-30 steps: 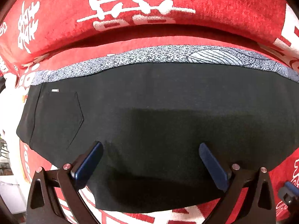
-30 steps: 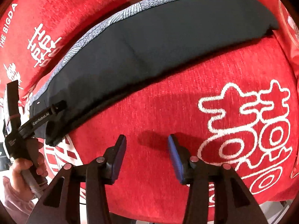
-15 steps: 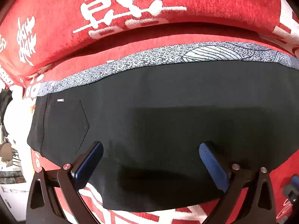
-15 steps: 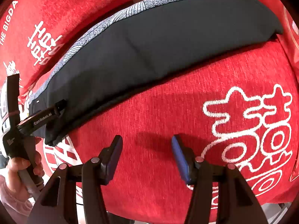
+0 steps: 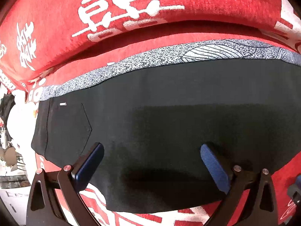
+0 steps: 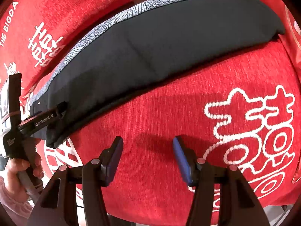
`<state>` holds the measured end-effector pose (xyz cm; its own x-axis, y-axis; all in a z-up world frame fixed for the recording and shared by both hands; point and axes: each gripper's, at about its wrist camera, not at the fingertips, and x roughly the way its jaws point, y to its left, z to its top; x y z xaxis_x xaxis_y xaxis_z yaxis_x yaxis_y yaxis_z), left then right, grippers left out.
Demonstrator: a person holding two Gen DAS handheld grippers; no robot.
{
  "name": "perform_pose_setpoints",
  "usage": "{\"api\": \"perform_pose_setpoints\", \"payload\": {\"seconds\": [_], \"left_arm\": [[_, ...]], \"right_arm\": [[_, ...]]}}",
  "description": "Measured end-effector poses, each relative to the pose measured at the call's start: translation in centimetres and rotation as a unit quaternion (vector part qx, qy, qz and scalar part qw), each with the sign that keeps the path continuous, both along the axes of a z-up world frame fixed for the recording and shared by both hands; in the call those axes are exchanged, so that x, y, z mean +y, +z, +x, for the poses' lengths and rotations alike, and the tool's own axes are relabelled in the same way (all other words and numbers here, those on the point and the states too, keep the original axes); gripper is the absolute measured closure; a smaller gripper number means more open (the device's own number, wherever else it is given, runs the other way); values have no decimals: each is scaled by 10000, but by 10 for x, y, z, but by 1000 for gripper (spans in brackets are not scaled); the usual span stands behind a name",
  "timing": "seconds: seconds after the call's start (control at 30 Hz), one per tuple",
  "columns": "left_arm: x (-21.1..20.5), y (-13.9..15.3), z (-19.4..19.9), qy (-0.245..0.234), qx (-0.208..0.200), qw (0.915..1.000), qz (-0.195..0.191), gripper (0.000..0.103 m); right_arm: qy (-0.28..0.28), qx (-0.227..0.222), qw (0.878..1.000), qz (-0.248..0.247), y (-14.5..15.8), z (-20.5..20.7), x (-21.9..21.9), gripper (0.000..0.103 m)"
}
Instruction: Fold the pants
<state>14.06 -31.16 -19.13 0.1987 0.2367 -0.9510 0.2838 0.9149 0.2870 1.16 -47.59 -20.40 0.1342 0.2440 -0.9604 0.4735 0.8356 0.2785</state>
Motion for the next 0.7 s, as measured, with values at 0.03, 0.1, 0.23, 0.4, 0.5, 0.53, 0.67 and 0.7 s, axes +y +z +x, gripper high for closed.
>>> {"api": "perform_pose_setpoints", "payload": {"seconds": [0.03,0.1,0.23,0.4,0.5,0.53,0.67,0.7], "left_arm": [[-1,0,-1,-24,-15,10000,22,0],[-3,1,-3,-58,-42,10000,62,0],[-8,2,-6,-126,-97,9997,164,0],[-12,3,-8,-154,-141,9995,243,0],[-14,3,-10,-159,-159,9994,279,0],[-15,3,-10,-172,-173,9992,302,0],[-17,3,-11,-225,-215,9988,370,0],[-18,3,-12,-231,-216,9988,376,0]], "right_arm": [[-6,-7,10000,11,0,0,0,44],[-23,-24,10000,43,0,-1,-2,44],[-131,-60,9998,147,2,-1,-7,44],[-314,-179,9993,138,9,-1,-24,44],[-414,-248,9988,77,13,-2,-37,44],[-441,-268,9987,48,15,-2,-41,44],[-653,-352,9972,-97,18,-2,-67,44],[-741,-375,9964,-151,19,-3,-76,44]]}}
